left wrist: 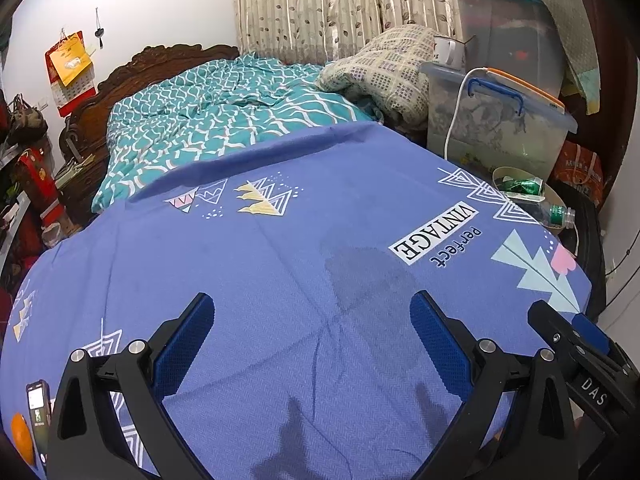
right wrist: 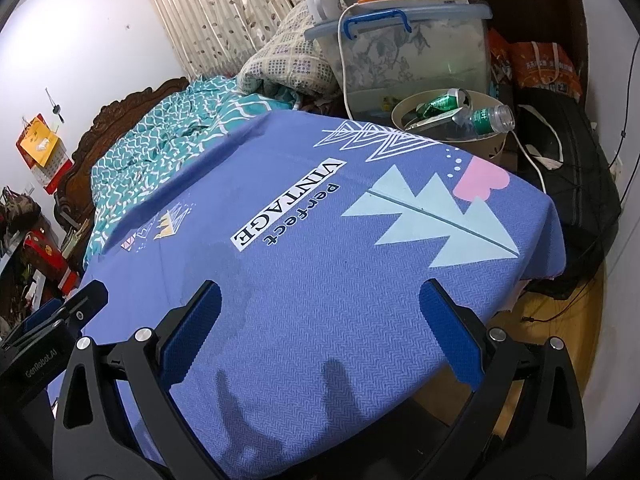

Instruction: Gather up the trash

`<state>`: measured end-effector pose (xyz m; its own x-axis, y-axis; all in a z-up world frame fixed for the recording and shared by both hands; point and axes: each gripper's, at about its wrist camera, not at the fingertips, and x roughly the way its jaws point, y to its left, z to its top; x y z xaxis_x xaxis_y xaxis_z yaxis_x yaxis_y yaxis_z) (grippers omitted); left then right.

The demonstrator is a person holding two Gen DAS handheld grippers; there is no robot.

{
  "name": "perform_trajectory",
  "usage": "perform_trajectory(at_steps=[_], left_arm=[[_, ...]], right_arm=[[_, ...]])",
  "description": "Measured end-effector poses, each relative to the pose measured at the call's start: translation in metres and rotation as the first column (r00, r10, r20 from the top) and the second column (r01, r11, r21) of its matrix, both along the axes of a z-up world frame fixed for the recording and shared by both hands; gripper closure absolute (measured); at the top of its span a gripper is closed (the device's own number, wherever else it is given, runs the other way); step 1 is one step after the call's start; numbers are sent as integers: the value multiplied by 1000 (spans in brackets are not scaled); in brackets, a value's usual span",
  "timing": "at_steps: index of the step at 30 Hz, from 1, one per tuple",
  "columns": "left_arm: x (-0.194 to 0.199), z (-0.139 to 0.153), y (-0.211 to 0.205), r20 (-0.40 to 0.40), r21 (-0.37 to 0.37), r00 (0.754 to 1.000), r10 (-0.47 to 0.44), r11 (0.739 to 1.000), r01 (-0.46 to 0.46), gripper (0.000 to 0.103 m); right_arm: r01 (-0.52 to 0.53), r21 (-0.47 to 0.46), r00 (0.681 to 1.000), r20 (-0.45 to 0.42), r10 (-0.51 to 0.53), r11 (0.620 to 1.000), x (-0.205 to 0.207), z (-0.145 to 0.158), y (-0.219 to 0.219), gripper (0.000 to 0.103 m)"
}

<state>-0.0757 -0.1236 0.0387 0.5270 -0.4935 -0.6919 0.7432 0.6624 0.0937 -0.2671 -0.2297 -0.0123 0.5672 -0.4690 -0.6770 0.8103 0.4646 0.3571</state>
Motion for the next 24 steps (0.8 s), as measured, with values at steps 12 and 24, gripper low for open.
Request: perform_trajectory(at_steps=[12, 24], left_arm=[[-4, -2, -2, 2, 0, 1000, -18, 1000, 18, 8], [-4, -4, -4, 27, 39, 1000, -3, 999, 2, 8]], right_arm=[[8, -5, 1000, 3, -8, 1000, -2, 0, -1, 5], [6, 1, 1000, 0, -6, 1000, -1, 0, -1, 5]])
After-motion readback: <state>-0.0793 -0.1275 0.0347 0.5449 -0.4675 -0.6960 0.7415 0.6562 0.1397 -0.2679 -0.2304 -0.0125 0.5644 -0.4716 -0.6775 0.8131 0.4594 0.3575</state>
